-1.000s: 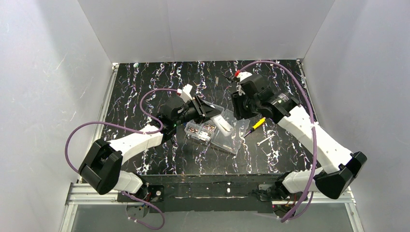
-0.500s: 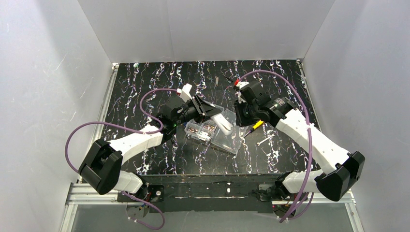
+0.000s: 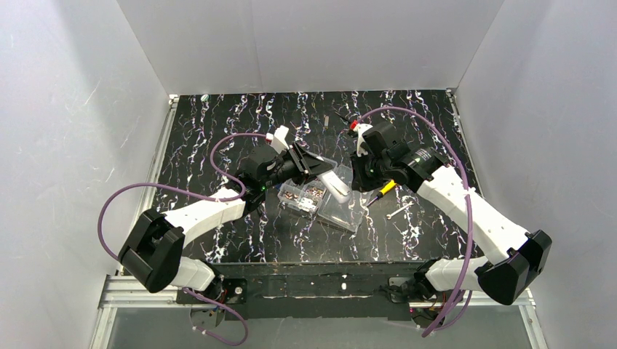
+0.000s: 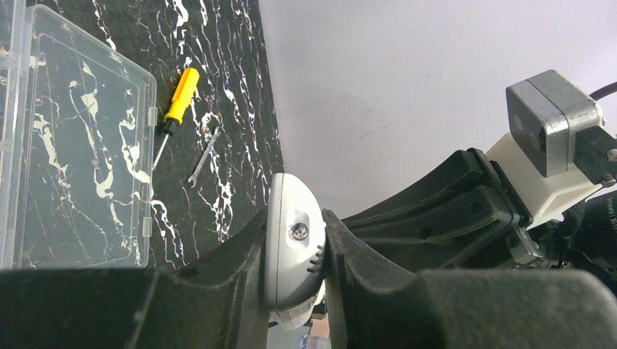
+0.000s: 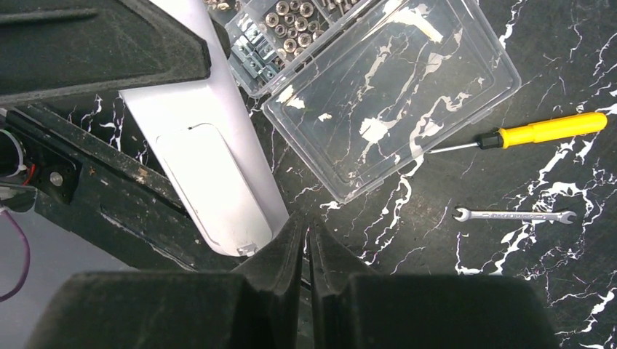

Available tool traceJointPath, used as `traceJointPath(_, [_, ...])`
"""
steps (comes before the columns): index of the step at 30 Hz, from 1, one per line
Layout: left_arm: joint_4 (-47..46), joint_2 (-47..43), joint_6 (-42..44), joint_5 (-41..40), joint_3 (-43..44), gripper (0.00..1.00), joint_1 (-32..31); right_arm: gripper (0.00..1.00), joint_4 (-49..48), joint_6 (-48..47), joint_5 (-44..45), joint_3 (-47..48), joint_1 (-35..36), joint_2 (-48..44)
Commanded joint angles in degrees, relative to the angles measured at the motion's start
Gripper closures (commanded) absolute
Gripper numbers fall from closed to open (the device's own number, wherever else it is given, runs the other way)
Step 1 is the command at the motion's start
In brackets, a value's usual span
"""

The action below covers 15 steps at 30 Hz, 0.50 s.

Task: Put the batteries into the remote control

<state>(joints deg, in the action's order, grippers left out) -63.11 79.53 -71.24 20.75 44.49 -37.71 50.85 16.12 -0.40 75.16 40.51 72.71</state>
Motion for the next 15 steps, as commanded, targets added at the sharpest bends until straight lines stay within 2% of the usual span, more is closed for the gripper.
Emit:
traceJointPath(1, [-3.7,-0.4,0.1,0.9,0.2,1.0,-0.2,0.88,-1.5,-0.7,-2.2,-0.6,-0.1,-1.6])
traceJointPath(15, [-3.6,-0.4,0.2,1.0,0.2,1.0,-0.2,0.92,-1.7,-0.9,-4.3,-0.5,-0.1,-1.6])
